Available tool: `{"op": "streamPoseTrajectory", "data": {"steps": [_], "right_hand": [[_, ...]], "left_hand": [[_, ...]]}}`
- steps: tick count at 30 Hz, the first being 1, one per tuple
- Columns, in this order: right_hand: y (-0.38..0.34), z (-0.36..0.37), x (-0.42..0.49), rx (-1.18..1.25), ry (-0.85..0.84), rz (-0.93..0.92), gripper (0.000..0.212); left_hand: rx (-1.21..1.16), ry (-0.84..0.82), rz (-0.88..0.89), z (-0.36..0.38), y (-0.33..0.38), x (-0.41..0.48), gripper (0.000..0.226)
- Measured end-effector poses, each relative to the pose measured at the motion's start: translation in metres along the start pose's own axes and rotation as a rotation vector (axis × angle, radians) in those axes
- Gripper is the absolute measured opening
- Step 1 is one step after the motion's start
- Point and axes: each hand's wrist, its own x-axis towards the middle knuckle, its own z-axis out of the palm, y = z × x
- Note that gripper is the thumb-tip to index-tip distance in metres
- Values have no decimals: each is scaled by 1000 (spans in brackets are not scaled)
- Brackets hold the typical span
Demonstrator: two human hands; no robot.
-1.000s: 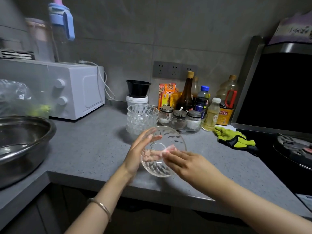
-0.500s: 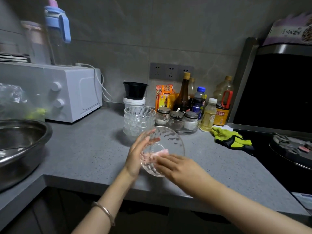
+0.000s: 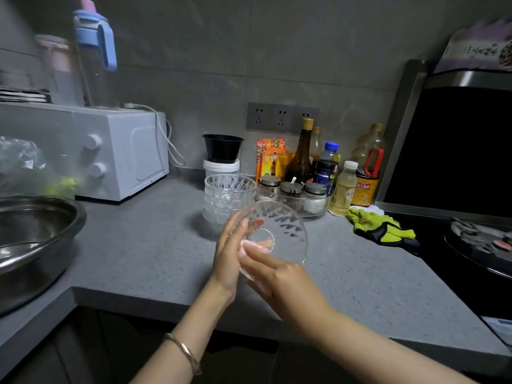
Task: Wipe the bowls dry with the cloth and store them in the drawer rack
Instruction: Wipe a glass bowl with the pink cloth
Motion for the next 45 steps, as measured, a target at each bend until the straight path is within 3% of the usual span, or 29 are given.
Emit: {"op": "streamPoseTrajectory", "data": {"steps": [4,6,8,11,14,16,17,19,24,27,29,33,37,40,43,45], "right_hand": [[41,-31,-15,-240,-277,-380,43],[51,-39,-16,-355,-340,-412,45],[47,-36,-16,-430,-279,-393,34],[31,-22,-11,-336,-186,-205,40],[2,-16,5,3,-74,125,21],[-8,-14,11,257,-47,273,27],[-7,-15,10,291,-70,262,31],[2,-21,0,208,-156,80,38],[56,-55,-18,-442,-487,-527,44],[78,-68,-7,-616,-525,-683,53],[81,-70,2,-698,-503,-729,59],[68,-67,-2,-771,-411,-560,70],[44,-46,-19,-493,-428,-288,74],[22,-39,-17,-268,-476,-114,84],[13,-39,-8,-153,-559,-127,93],[19,-36,-5,-265,-525,-157,92]], "left_hand": [[207,-173,-170,-22,14,8,42],[237,-233,-240,-22,16,6,41],[189,-213,-234,-20,15,5,43],[104,-175,-125,-13,9,1,53],[53,-97,-50,1,-5,-9,48],[29,-38,-20,8,-14,-12,44],[34,-18,-5,8,-16,-12,43],[73,-24,22,2,-12,-9,40],[318,-280,-80,-21,6,6,40],[459,-469,-237,-23,11,10,37],[420,-522,-326,-22,12,12,39],[436,-467,-258,-21,14,16,41],[361,-256,-128,-16,12,15,32],[259,-207,-89,-12,9,12,35],[233,-210,-109,-10,6,8,35],[233,-221,-139,-11,7,5,34]]}}
